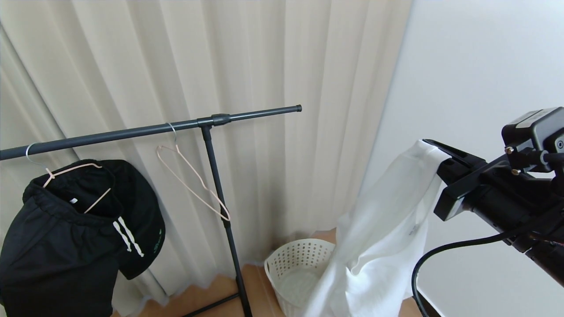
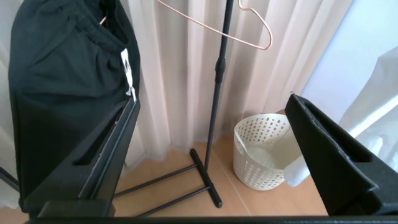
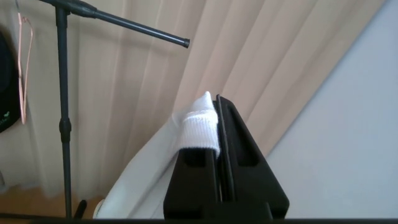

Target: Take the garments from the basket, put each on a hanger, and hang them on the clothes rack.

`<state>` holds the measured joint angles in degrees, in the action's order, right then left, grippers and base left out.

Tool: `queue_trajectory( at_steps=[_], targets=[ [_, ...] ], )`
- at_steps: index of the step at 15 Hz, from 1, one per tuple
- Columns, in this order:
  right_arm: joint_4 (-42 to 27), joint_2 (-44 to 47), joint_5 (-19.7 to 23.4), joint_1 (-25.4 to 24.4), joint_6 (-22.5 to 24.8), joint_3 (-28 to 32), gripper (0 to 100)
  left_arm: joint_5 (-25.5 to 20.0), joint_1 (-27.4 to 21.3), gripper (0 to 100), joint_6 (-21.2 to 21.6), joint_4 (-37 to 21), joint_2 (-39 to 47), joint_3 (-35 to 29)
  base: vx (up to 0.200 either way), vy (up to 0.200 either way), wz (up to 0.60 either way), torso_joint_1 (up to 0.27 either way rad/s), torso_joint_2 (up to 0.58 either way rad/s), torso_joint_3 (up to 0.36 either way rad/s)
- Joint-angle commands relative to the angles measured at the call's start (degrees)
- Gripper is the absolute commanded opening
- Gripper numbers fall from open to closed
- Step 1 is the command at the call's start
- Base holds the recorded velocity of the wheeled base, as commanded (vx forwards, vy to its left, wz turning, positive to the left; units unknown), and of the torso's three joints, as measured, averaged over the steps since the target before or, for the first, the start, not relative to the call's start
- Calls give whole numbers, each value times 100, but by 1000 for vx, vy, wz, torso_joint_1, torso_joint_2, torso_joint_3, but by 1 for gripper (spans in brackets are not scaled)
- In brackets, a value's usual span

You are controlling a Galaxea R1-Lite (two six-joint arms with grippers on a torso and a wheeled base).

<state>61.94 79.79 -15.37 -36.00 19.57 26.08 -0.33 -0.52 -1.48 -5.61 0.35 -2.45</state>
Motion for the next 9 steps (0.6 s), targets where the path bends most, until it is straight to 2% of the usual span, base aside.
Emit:
queue_trajectory(
  at_steps=[1,4,9],
  targets=[
    [2,11,8,-4,3,3,0,-2,0,100,-2,-2,0,-1,0,0,0,115,-281,-134],
    [2,19,8,-4,-5,-32,0,-2,0,100,16,-2,0,-1,0,0,0,12,-20,-15],
    [2,11,8,-4,-5,-41,0,-2,0,100,7,-2,9,-1,0,0,600,4,-1,0]
  ],
)
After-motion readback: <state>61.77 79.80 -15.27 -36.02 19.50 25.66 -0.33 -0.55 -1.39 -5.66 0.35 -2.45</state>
